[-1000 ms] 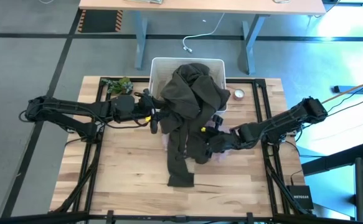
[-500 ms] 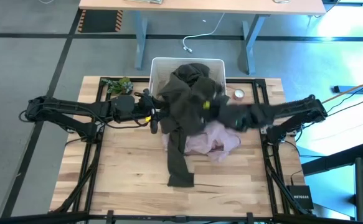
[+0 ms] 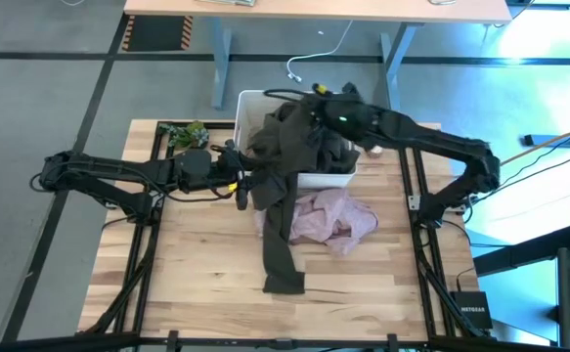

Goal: Sort clothes
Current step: Put the gray jacket in the white bin

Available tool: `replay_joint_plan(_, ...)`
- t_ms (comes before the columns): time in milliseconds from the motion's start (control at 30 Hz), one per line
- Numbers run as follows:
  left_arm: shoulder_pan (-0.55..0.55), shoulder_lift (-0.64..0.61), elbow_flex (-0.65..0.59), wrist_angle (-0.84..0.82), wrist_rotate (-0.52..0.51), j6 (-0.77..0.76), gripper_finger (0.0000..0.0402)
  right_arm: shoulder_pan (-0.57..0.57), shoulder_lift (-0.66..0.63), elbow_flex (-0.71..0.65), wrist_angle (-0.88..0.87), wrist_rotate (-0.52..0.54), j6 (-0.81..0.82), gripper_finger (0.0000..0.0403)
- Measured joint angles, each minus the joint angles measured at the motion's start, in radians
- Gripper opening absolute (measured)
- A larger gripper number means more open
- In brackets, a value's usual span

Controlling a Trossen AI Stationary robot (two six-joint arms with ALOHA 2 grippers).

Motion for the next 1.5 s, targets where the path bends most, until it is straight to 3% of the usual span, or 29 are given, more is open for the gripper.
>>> replay_joint_plan(133, 0.0, 0.0, 0.0, 0.001, 0.0, 0.0, 0.0164, -0.056, 0.091, -0.027, -0.074, -0.113, 0.091, 0.0021)
replay_joint_plan(433, 0.0, 0.0, 0.0, 0.003, 0.0, -0.004, 0.0164, -0.082, 0.294, -0.071, -0.057, -0.207, 0.176, 0.0021)
replay_joint_plan(700, 0.0, 0.0, 0.0, 0.001, 0.0, -0.007, 0.0164, -0.088, 0.332, -0.05, -0.1, -0.28, 0.283, 0.0026)
replay_joint_plan(833, 0.0, 0.0, 0.0, 0.0, 0.0, -0.007, 0.0164, -0.085, 0.306, 0.025, -0.228, -0.283, 0.262, 0.0058)
replay_joint_plan(1100, 0.0, 0.0, 0.0, -0.006, 0.0, -0.007, 0.0164, -0.07, 0.219, 0.251, -0.443, -0.306, 0.244, 0.017)
replay_joint_plan(1333, 0.0, 0.0, 0.0, -0.01, 0.0, -0.007, 0.0164, 0.078, 0.132, 0.328, -0.557, -0.385, 0.249, 0.0225)
replay_joint_plan(1500, 0.0, 0.0, 0.0, -0.009, 0.0, -0.007, 0.0164, 0.305, 0.122, 0.299, -0.633, -0.318, 0.287, 0.0229)
